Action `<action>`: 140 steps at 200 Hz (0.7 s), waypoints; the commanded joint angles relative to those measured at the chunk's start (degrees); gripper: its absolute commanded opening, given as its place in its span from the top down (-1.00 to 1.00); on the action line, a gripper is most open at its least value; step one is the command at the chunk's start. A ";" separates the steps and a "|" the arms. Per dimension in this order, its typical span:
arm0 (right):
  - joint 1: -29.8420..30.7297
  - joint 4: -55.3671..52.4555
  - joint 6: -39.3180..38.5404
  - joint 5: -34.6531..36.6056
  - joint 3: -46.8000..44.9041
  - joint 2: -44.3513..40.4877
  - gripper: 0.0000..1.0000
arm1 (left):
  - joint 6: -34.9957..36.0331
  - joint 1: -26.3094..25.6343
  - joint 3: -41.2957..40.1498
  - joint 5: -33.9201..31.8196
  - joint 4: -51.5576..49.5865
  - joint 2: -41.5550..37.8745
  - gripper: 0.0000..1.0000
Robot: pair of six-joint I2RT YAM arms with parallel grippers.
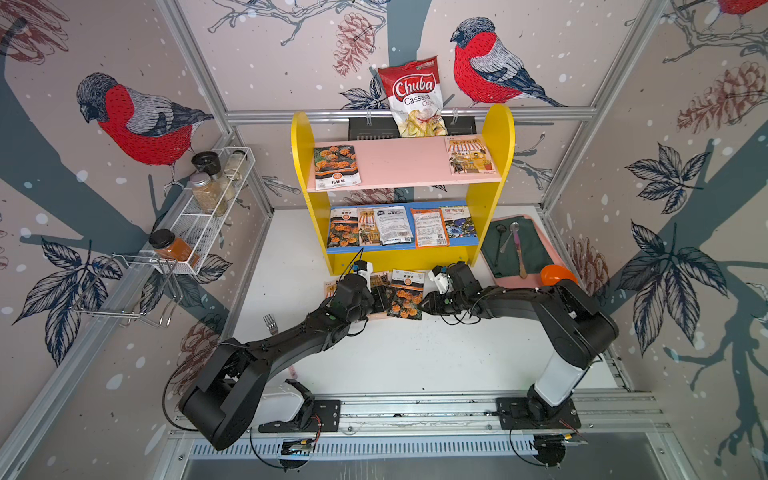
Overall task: Take the seed bag off the shelf
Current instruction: Place the seed packet at the center of the board.
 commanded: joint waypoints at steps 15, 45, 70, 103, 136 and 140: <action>0.00 -3.67 -1.25 2.63 -0.27 -2.27 0.08 | 2.50 0.16 1.75 0.63 -3.43 -1.33 -0.46; -0.27 -5.71 -1.87 3.57 -0.20 -6.56 -0.27 | 3.92 0.21 3.14 1.73 -5.52 -2.37 -0.82; -0.48 -8.47 -2.58 3.88 0.06 -11.39 -0.72 | 5.80 0.16 5.06 2.36 -8.25 -3.51 -0.94; -0.98 -12.16 -3.84 4.40 0.20 -19.15 -1.00 | 8.26 0.16 8.22 4.46 -10.91 -5.73 -0.94; -1.63 -17.00 -5.04 6.33 1.57 -27.45 -1.00 | 10.38 0.17 12.84 4.68 -14.81 -8.39 -0.94; -1.75 -17.43 -5.10 6.68 1.72 -28.90 -1.00 | 10.51 0.16 13.37 4.79 -15.11 -8.60 -0.94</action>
